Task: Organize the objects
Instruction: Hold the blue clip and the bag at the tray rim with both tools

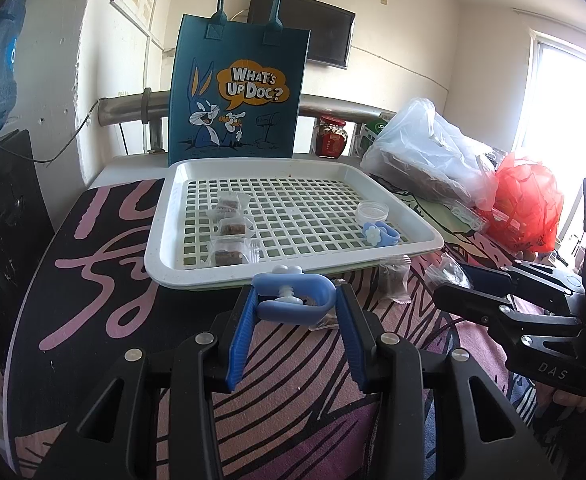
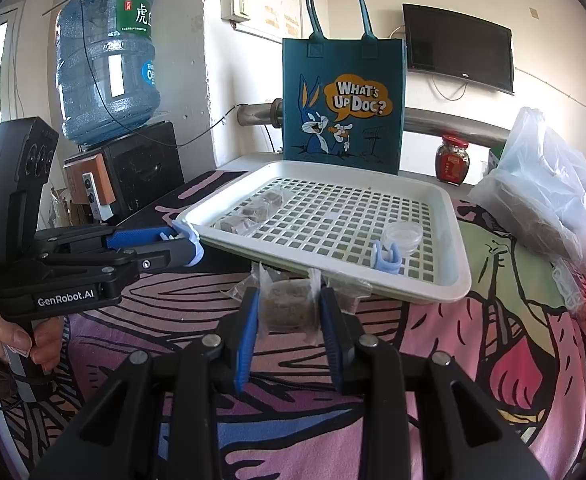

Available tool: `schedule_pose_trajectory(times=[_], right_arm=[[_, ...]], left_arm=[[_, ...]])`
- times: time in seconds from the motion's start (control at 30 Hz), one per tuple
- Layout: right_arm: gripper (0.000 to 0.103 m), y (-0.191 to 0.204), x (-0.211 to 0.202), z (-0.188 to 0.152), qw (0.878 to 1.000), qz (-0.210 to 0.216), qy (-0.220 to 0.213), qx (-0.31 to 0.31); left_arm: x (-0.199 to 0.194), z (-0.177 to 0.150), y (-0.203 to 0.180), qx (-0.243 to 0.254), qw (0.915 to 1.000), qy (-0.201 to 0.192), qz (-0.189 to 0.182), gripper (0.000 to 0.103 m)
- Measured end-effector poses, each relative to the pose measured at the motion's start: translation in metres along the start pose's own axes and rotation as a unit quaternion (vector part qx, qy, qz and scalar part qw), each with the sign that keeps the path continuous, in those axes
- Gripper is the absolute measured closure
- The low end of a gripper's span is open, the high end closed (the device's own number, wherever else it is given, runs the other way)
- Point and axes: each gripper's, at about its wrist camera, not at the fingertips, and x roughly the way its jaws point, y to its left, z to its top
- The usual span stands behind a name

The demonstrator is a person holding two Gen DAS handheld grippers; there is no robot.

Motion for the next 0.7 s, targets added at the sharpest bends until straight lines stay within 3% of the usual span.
schedule_pose_trajectory(times=[0.7], right_arm=[[0.074,0.0032,0.0014,-0.0016,1.000,0.002,0.003,-0.001]], left_arm=[[0.0003,-0.0002,0.0010,0.000,1.0000,0.000,-0.001,0.064]])
